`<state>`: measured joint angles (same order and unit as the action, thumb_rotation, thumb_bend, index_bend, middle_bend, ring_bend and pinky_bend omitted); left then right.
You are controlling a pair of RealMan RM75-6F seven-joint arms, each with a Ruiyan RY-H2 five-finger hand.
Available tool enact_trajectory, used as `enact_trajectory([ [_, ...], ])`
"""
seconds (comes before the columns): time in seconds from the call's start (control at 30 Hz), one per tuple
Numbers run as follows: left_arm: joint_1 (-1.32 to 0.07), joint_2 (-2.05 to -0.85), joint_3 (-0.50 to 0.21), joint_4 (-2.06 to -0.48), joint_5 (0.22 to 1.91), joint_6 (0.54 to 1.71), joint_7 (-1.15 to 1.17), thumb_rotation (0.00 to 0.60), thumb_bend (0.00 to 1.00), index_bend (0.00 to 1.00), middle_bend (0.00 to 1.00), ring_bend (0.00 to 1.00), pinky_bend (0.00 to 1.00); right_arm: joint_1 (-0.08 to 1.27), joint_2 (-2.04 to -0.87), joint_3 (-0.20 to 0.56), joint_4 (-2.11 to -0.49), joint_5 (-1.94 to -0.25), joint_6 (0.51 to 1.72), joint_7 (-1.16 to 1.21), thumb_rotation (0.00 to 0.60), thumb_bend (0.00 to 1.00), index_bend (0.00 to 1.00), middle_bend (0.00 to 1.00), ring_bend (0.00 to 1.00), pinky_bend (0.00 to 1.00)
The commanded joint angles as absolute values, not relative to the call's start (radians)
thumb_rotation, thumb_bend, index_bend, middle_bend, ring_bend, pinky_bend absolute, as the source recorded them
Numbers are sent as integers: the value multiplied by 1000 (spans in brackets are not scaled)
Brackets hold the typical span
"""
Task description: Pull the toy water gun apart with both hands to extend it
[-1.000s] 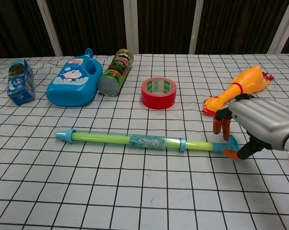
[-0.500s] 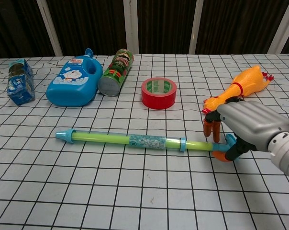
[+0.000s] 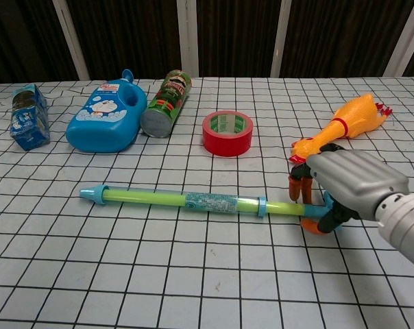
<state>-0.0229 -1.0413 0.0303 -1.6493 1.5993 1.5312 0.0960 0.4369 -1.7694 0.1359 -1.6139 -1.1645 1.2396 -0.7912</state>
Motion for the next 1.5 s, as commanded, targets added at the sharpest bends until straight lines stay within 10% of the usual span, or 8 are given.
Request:
enact_trajectory([
  [0.03, -24, -1042, 30, -1652, 1598, 1529, 99, 600, 29, 0, 0, 0, 0, 441, -1771, 138, -1609, -1158, 1239, -792, 600, 316, 485, 491, 213, 0],
  [0.93, -23, -1041, 27, -1659, 1596, 1533, 105, 600, 29, 0, 0, 0, 0, 460, -1763, 126, -1584, -1129, 1246, -793, 600, 297, 519, 505, 220, 0],
  [1.5, -34, -1041, 36, -1661, 1618, 1516, 128, 600, 30, 0, 0, 0, 0, 473, -1710, 110, -1613, -1154, 1224, -747, 600, 476, 683, 589, 256, 0],
])
